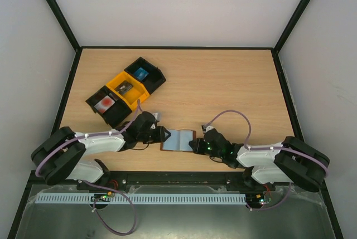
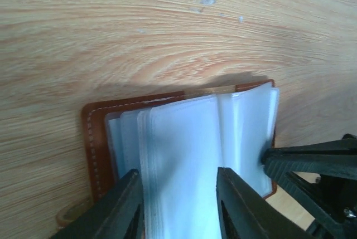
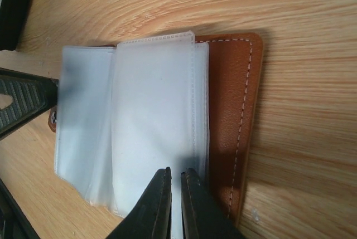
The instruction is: Take the credit cards out of the card holder
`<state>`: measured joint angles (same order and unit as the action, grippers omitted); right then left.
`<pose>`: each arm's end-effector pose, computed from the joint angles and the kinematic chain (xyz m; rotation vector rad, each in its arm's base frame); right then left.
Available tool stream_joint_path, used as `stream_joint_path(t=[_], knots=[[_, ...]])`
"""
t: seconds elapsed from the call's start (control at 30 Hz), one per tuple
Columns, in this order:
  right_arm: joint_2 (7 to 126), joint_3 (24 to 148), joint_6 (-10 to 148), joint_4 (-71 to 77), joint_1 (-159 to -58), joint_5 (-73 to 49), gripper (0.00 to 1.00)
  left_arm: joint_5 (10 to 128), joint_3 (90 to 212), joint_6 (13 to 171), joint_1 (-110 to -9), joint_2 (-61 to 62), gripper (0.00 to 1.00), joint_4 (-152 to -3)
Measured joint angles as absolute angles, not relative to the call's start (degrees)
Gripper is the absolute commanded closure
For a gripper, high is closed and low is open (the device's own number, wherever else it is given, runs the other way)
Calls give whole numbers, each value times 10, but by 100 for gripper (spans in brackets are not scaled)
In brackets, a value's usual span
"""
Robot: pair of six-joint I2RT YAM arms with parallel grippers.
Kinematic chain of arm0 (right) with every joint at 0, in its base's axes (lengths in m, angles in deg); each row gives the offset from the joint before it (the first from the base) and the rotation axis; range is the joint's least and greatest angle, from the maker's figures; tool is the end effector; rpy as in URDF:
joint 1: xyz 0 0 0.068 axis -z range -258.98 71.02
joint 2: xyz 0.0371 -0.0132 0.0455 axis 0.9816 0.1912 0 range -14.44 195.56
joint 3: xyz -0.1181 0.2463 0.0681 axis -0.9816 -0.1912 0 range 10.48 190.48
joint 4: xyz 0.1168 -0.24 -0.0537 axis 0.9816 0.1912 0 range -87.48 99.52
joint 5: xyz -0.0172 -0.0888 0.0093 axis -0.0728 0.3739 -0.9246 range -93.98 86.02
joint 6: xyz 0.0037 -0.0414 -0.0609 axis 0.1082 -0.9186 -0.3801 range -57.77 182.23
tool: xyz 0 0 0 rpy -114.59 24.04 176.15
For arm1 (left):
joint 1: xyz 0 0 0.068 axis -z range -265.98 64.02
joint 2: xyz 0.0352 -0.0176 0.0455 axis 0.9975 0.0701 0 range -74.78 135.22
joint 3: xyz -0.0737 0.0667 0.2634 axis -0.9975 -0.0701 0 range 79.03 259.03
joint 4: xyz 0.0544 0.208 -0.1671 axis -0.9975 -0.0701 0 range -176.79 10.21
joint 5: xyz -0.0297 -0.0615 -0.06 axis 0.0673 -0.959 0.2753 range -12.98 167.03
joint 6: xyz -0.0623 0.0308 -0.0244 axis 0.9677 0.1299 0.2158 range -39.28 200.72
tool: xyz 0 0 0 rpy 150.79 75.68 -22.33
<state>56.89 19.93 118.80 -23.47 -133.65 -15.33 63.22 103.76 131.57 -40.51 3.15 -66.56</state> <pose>0.1147 0.1827 0.0954 -0.0855 2.5021 1.1941 0.1768 -0.2008 0.1251 0.0241 2.5203 -1.0778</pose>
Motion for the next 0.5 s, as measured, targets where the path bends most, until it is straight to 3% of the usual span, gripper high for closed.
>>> stream_joint_path(t=[0.27,0.5], knots=[[524,200,1188,-181,-1337,-144,82,671,1039,1302,-405,8,57,-720],[417,214,1188,-66,-1337,-124,49,713,1040,1290,-405,-63,34,-783]])
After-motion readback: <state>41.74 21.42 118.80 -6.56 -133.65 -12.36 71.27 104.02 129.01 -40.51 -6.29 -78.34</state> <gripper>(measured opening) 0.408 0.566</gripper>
